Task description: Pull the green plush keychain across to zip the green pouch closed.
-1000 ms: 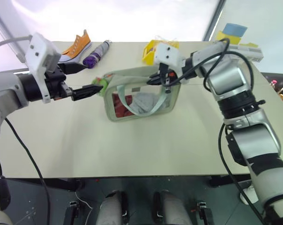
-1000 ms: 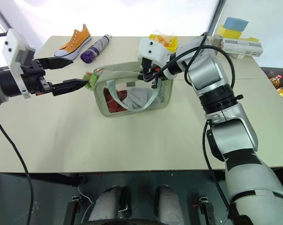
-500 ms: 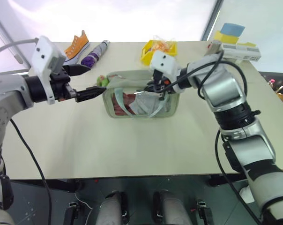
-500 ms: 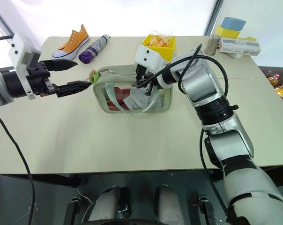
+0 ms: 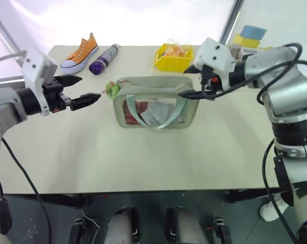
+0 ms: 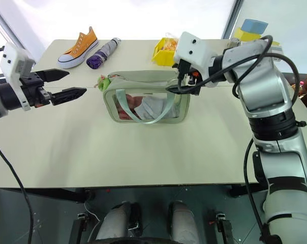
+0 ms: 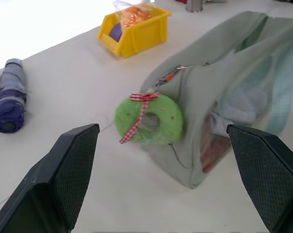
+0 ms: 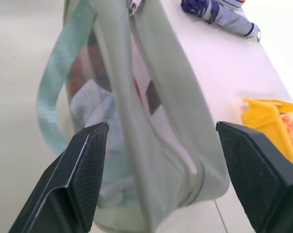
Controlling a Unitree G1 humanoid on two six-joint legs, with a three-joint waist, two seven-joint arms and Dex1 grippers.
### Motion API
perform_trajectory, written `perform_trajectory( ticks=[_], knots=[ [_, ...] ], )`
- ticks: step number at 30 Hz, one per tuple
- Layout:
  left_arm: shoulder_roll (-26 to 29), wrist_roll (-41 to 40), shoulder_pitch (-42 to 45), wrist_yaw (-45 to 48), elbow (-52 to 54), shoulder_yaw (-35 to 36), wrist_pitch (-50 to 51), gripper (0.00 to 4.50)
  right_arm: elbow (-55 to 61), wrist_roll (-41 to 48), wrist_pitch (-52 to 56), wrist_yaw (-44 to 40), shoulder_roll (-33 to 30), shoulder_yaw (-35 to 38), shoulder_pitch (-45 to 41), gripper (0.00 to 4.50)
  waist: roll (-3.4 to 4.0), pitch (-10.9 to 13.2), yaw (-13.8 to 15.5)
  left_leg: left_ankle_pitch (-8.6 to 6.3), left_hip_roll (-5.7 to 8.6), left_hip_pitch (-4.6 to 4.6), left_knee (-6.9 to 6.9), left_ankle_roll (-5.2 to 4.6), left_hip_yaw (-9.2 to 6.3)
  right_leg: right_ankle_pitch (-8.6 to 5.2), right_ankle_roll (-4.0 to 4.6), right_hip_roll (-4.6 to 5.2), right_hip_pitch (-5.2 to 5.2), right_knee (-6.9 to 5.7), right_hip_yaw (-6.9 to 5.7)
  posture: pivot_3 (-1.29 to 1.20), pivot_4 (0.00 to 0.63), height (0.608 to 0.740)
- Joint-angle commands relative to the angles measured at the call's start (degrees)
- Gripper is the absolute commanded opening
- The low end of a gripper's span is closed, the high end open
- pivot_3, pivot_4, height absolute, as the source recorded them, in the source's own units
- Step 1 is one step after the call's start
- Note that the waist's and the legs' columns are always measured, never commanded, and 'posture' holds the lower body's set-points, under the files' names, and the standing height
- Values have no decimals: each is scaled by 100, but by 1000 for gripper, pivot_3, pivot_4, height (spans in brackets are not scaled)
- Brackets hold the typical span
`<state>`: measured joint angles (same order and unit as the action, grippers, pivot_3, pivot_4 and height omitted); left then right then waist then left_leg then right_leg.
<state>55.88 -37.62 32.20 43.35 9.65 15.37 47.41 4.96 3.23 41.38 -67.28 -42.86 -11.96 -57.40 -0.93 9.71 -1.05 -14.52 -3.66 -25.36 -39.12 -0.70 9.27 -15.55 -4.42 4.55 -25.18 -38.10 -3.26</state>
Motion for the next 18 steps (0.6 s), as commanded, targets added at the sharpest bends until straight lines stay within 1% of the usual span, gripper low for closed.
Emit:
perform_trajectory(
  ticks=[1,5,7,9,12,13,14,18],
  knots=[
    [-94,382,159,-13,-537,-34,-464,4500,183,-42,-400,108,-156,10,287,3654,0,0,9,0,0,-1,0,0,1,0,0,0,-1,0,0,0,150,740],
    [-271,632,528,97,-997,-314,-722,4500,-39,-154,-695,286,-109,-82,449,3654,-1,0,37,0,2,-5,-2,0,3,0,0,2,-4,1,-1,0,150,740],
    [-386,741,698,165,-1231,-445,-829,4500,-125,-155,-789,342,-44,-103,465,3144,-2,0,39,0,3,-5,-3,0,2,0,0,2,-1,1,-1,0,150,740],
    [-493,858,790,290,-1441,-589,-975,4500,-137,-98,-849,361,37,-99,471,2361,-2,0,32,0,4,-5,-2,0,3,0,0,3,-1,1,-1,0,150,740],
    [-726,1010,985,365,-1739,-753,-1123,4500,-122,-50,-941,319,102,-123,480,610,-2,0,20,0,3,-3,-2,0,4,0,0,1,-1,-1,-1,0,150,740],
    [-806,1068,1047,391,-1827,-813,-1183,4500,-103,-37,-946,296,111,-133,486,99,-2,0,19,1,2,-3,-2,0,4,0,-1,-1,-2,0,-1,0,150,740],
    [-876,1138,1098,410,-1927,-865,-1253,4500,-75,-26,-939,279,118,-142,492,35,-2,0,17,1,3,-3,-2,0,4,0,-1,-1,-2,-1,-1,0,150,740],
    [-1135,1456,1280,489,-2470,-1052,-1642,4500,41,20,-863,199,123,-169,504,35,-2,0,9,1,2,-3,-3,0,6,1,-1,-1,-2,-1,-1,0,150,740]
  ],
)
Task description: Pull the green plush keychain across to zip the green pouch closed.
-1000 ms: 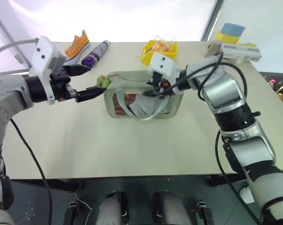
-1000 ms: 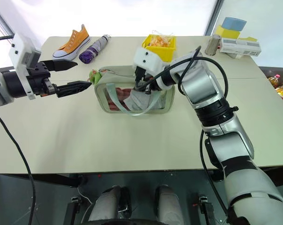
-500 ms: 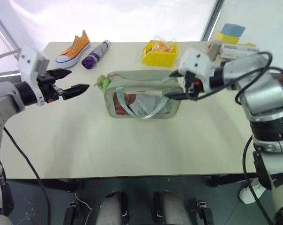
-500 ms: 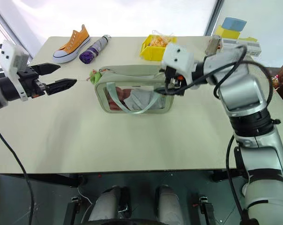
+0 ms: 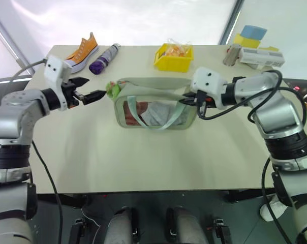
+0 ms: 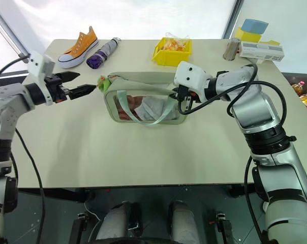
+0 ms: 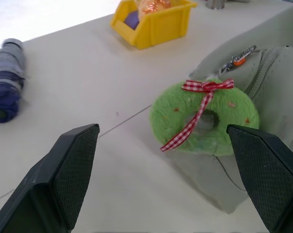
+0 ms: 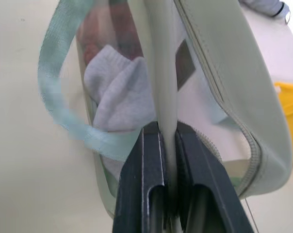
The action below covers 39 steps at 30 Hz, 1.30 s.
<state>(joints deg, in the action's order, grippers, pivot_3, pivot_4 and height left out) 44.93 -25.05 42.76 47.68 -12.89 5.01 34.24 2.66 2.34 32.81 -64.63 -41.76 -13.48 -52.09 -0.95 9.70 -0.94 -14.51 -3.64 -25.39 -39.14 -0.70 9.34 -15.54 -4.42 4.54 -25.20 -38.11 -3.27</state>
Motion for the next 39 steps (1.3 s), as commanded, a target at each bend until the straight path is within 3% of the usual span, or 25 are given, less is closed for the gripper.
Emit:
perform_trajectory(
  ticks=[1,10,14,18,19,23,28,36,39],
  knots=[
    [-106,247,278,71,-349,-36,-387,4500,292,117,8,-84,4,-17,-21,35,0,0,-5,0,0,0,0,0,0,0,0,0,0,0,0,0,150,740],
    [-782,624,753,181,-1471,-134,-1119,4500,461,152,182,-94,-20,10,45,35,0,0,-4,0,0,0,-2,0,0,0,0,0,0,0,0,0,150,740],
    [-877,623,830,308,-1595,-79,-1224,2588,445,153,215,-41,-10,27,12,0,-1,0,-1,0,0,0,-2,0,0,0,-1,1,0,0,-1,0,150,740],
    [-823,512,852,382,-1468,44,-1068,365,343,80,134,57,0,15,-25,0,-1,0,4,0,0,0,-2,0,0,0,-1,1,1,-1,-1,0,150,740],
    [-800,466,883,368,-1440,103,-991,73,305,61,105,83,4,11,-34,0,-1,0,2,0,-1,0,-2,0,0,0,-1,1,0,-1,-1,0,150,740],
    [-606,95,1037,584,-1113,353,-430,73,128,-1,-28,156,43,-9,-88,0,-1,0,-1,0,-1,-1,-2,0,-1,0,-1,1,0,0,-1,0,150,740],
    [-516,-204,1388,1204,-527,71,165,73,-303,-103,-361,245,223,-103,-278,0,-1,0,-2,0,-1,1,-4,0,-1,0,-1,1,3,-1,-1,0,150,740],
    [-945,639,1796,1225,-853,-696,-716,73,-550,-187,-539,327,476,-130,-398,0,0,-1,-37,1,1,3,-4,1,0,0,-1,-1,5,-1,0,0,150,740],
    [-921,702,1900,1350,-990,-715,-819,1004,-549,-208,-550,347,471,-105,-363,0,0,-1,-39,2,-2,3,-3,2,0,0,-1,-4,1,-3,0,0,150,740]
  ],
)
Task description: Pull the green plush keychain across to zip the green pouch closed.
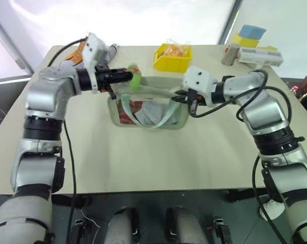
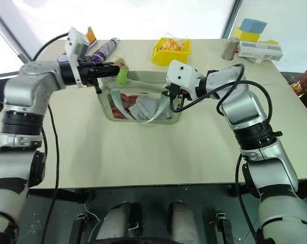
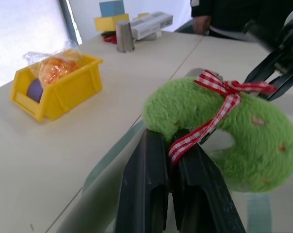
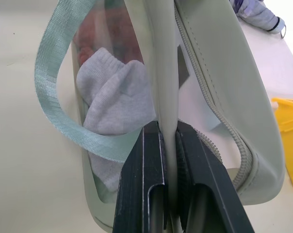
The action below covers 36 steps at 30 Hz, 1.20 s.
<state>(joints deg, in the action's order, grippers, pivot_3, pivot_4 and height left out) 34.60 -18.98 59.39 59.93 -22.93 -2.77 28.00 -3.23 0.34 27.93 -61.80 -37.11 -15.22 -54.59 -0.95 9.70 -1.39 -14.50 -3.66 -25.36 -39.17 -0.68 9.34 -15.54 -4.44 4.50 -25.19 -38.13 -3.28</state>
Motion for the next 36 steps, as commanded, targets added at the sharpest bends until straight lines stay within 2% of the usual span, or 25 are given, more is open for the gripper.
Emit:
perform_trajectory(
  ticks=[1,7,12,14,18,23,25,27,33,36],
  knots=[
    [164,126,264,180,25,55,-226,1503,30,-14,-63,73,8,77,-108,0,0,0,11,0,0,0,0,0,0,0,0,0,0,0,0,0,150,740],
    [812,289,344,501,400,86,-119,4406,-119,-38,-171,123,44,72,-125,0,0,0,18,0,0,-1,0,0,0,0,0,2,0,1,0,0,150,740],
    [1637,7,-254,856,1478,309,431,4406,-333,-73,-363,141,92,59,-188,0,1,-1,1,0,-2,0,0,0,0,0,0,2,0,0,1,0,150,740],
    [1763,-146,-621,818,1958,421,680,4406,-395,-84,-410,139,102,63,-223,0,2,-1,18,0,-4,1,0,0,-2,0,0,3,1,-1,1,0,150,740],
    [1610,-90,-1266,430,2422,447,662,4406,-477,-110,-455,104,123,64,-311,0,1,-1,49,-1,-6,0,-2,-1,-7,-1,1,5,6,0,1,0,150,740],
    [1220,390,-1598,-79,1978,290,-64,4406,-534,-132,-488,58,145,52,-357,0,1,-1,51,-1,-1,0,-2,-1,-6,-1,1,4,6,0,1,0,150,740],
    [1160,433,-1600,-73,1854,270,-230,3896,-547,-140,-496,47,145,52,-364,0,1,-1,36,-1,-1,0,-2,-1,-3,-1,1,3,3,0,1,0,150,740],
    [1114,366,-1551,-45,1789,298,-226,3141,-510,-143,-472,45,149,48,-360,0,1,-1,37,-1,-1,-1,-1,-1,-2,0,1,3,2,0,1,0,150,740],
    [1002,366,-1510,-80,1680,254,-282,121,-410,-105,-338,48,154,87,-366,0,1,-1,43,-1,-2,-1,-1,-1,-3,0,1,4,2,0,1,0,150,740],
    [928,384,-1438,-140,1614,224,-219,51,-326,-57,-209,11,136,114,-380,0,1,-1,44,-1,-1,-1,-1,-1,-3,0,1,4,3,0,1,0,150,740]
  ],
)
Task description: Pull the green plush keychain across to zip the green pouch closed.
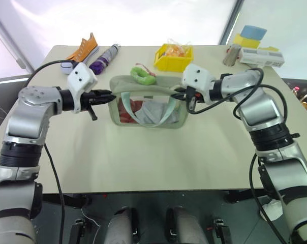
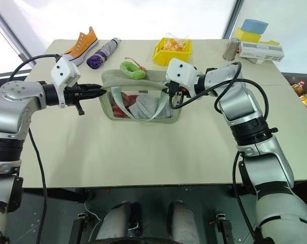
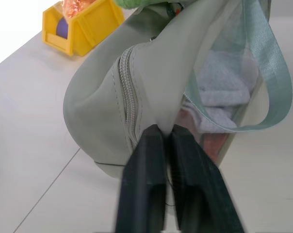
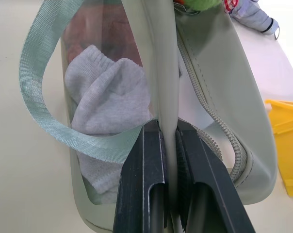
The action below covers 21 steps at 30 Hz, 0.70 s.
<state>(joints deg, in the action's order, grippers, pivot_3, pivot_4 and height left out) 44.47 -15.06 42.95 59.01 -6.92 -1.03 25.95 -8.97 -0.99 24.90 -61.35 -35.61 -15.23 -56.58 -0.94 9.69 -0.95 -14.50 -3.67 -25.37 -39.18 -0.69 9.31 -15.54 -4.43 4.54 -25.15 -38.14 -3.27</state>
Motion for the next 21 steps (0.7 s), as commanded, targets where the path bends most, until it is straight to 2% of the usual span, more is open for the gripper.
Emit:
perform_trajectory(
  ticks=[1,2,5,8,11,18,21],
  knots=[
    [-75,-31,236,-38,25,43,37,51,274,116,172,-67,-28,140,-202,0,0,0,1,0,0,0,0,0,0,0,0,0,0,0,0,0,150,740],
    [-86,-40,257,-36,42,36,67,51,288,153,231,-108,-49,166,-227,0,0,0,3,0,0,0,0,0,0,0,0,0,0,0,0,0,150,740],
    [-97,-35,271,-14,77,28,76,0,254,256,340,-280,-149,252,-413,1134,0,0,11,0,1,0,0,0,0,0,0,0,0,0,0,0,150,740],
    [-92,8,274,-22,48,21,39,0,135,276,237,-326,-170,280,-676,2534,1,1,13,0,1,-1,0,0,0,0,0,1,-1,0,0,0,150,740],
    [-85,-16,279,-34,98,39,100,0,142,448,418,-250,57,335,-957,2534,1,0,12,0,1,-1,0,0,0,0,0,1,-1,0,0,0,150,740],
    [-86,-11,268,-48,147,24,135,0,-214,676,925,537,1221,419,-1410,2534,1,0,3,0,0,-2,0,0,0,0,0,0,-2,-4,-1,0,150,740],
    [-94,-17,287,-55,157,22,156,0,-476,657,988,751,1482,390,-1471,2534,0,0,15,0,1,-4,0,0,0,0,0,1,-1,-3,-1,0,150,740]
  ],
)
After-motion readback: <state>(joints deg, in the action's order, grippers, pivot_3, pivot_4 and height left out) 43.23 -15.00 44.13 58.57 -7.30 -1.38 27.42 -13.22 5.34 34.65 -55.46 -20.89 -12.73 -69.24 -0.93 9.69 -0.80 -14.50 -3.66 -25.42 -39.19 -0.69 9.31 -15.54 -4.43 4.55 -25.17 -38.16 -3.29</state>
